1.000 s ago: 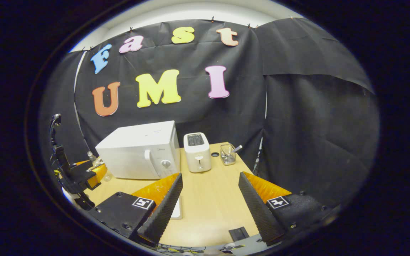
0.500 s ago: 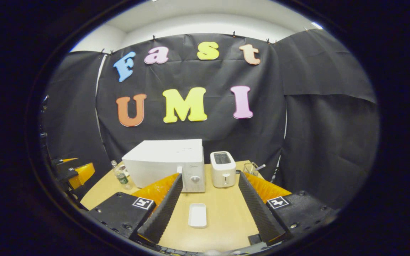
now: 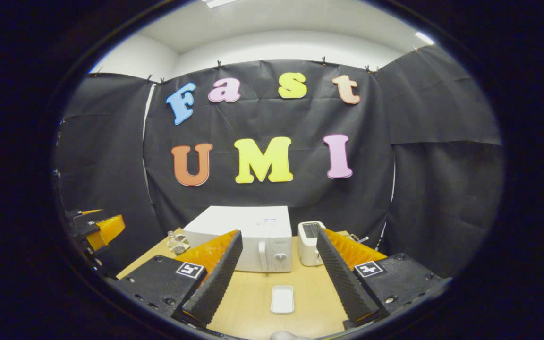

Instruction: Open the microwave oven with the left hand, put the food in, and close the microwave oven.

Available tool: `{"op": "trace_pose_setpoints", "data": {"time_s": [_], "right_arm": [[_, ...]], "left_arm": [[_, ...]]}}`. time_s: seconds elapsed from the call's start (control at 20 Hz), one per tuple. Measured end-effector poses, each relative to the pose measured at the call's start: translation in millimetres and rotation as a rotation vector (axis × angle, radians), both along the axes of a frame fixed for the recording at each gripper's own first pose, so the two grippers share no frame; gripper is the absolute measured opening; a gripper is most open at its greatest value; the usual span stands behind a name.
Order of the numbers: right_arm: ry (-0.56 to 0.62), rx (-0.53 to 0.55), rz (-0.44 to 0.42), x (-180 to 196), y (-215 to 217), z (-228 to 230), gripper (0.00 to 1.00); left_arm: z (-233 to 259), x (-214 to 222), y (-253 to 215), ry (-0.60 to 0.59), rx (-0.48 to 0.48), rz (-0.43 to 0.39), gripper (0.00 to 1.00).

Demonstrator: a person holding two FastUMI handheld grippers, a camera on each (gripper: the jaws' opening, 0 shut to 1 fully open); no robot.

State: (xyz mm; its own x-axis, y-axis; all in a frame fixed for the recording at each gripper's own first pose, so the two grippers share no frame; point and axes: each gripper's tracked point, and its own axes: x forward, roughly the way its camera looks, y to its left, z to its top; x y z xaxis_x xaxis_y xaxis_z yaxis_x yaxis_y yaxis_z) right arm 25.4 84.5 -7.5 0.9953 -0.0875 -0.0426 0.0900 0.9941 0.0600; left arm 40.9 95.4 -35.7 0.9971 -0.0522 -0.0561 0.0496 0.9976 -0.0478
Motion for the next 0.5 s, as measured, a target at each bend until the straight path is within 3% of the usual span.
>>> {"op": "trace_pose_setpoints", "data": {"time_s": [0.05,0.1,0.15,0.2,0.35,0.4,0.5], "right_arm": [[-0.003,-0.003,0.000,0,-1,2,0.91],[-0.003,-0.005,-0.003,0,-1,4,1.00],[-0.004,-0.007,-0.003,0,-2,4,1.00],[-0.003,-0.010,-0.004,-1,-3,5,1.00],[-0.007,-0.015,-0.008,0,-3,7,1.00],[-0.006,-0.015,-0.008,0,-3,8,0.91],[-0.008,-0.018,-0.010,0,-5,9,0.91]], "left_arm": [[3,-1,0,-0.008,-0.002,0.000,0.95],[4,0,-1,-0.012,-0.004,-0.002,0.95],[5,0,0,-0.014,-0.006,0.001,1.00],[6,1,1,-0.014,-0.011,0.000,0.95],[12,0,-1,-0.018,-0.029,-0.008,0.95],[14,-1,-2,-0.024,-0.032,-0.010,0.95],[14,3,-2,-0.030,-0.031,-0.012,0.95]]}}
